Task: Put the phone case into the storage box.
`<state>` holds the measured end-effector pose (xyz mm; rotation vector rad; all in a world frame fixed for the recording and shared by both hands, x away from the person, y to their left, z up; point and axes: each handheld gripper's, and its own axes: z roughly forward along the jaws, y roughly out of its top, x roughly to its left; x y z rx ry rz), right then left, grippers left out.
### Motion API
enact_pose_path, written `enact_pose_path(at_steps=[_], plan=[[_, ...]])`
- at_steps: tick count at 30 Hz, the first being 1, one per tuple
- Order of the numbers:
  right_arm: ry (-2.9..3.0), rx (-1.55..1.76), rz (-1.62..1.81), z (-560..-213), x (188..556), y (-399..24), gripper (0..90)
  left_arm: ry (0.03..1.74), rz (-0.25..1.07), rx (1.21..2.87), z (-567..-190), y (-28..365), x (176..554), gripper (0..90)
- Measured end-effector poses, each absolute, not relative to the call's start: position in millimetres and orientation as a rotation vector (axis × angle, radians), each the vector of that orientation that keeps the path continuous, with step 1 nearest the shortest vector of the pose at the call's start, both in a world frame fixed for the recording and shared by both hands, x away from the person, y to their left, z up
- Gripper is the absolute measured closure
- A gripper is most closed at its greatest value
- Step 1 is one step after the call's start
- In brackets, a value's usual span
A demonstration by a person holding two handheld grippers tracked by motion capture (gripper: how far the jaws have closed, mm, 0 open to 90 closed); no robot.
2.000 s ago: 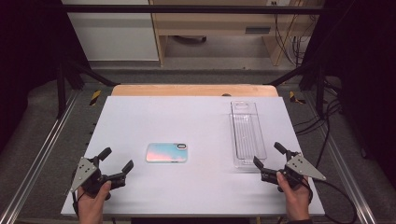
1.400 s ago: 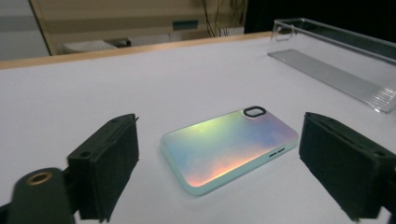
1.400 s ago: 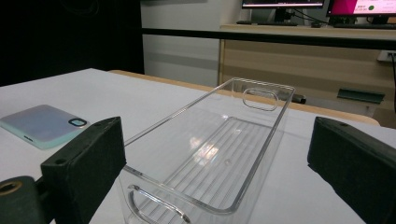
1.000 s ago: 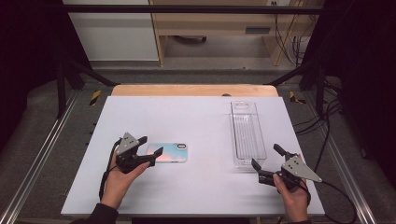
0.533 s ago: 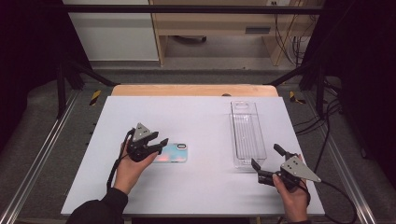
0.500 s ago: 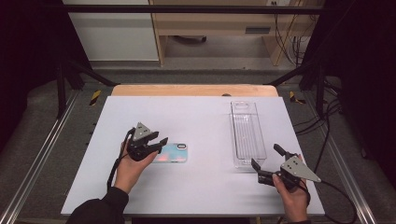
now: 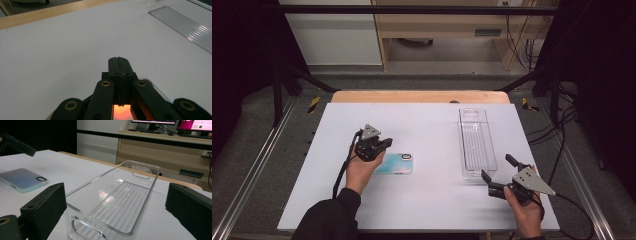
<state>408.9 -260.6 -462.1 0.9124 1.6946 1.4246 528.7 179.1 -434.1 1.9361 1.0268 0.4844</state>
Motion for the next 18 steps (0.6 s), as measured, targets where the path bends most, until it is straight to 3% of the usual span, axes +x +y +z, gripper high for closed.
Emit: enact_pose_path(at_steps=[18], plan=[[1.689,0.921,1.424,-462,409,-262,3.7,1.074,0.469,2.034,-455,168,551,90.0]])
